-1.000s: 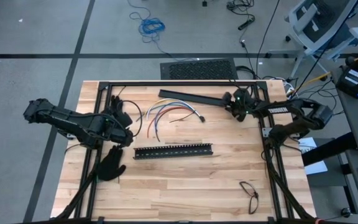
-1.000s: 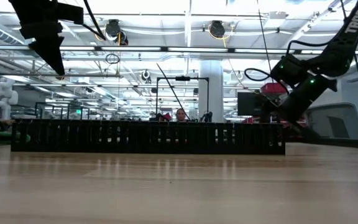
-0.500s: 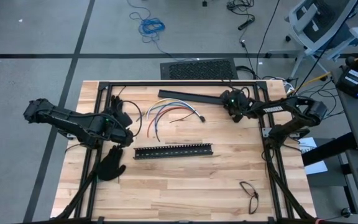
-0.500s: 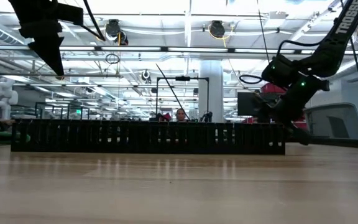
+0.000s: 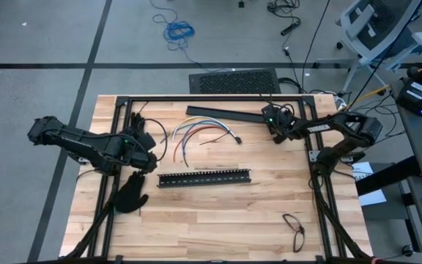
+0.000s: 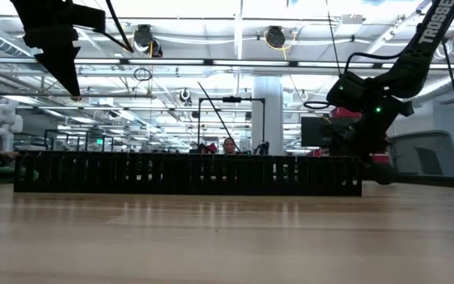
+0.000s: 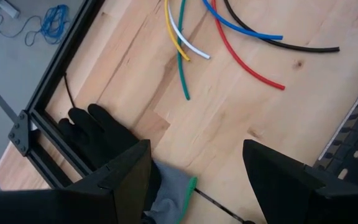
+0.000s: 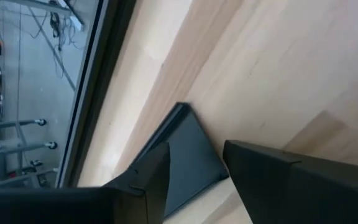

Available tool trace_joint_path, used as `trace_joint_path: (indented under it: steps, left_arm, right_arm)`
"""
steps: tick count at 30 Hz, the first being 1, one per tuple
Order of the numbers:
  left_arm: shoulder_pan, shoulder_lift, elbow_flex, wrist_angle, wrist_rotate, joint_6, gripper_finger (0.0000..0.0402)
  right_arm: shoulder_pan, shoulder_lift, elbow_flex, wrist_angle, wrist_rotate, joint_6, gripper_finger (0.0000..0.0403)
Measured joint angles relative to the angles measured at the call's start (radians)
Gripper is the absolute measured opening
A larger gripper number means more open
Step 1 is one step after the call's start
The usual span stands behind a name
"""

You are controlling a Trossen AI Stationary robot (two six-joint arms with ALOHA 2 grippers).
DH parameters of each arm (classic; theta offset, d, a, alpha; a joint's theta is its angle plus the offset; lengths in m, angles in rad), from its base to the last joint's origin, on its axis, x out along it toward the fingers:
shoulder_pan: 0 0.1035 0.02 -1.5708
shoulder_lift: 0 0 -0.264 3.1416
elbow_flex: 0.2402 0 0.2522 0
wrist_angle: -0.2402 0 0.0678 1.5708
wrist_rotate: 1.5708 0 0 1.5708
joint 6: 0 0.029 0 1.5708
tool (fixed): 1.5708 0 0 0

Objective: Ziptie cables

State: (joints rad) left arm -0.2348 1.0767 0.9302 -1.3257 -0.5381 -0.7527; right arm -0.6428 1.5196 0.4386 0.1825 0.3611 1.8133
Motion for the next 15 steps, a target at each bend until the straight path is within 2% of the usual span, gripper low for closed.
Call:
trace_joint_path:
  steps: [3, 10, 15]
  left_arm:
    - [0.000, 0.000, 0.000, 0.000, 0.004, 0.005, 0.0251]
    - [0.000, 0.000, 0.000, -0.001, 0.012, 0.007, 0.0251]
    - [0.000, 0.000, 0.000, -0.019, 0.012, 0.008, 0.0251]
  right_arm:
    - [0.020, 0.002, 0.030, -0.034, -0.011, 0.001, 0.0155]
    - [0.076, 0.000, 0.043, -0.035, -0.123, 0.019, 0.0155]
    - [0.125, -0.003, 0.045, -0.033, -0.195, -0.031, 0.0155]
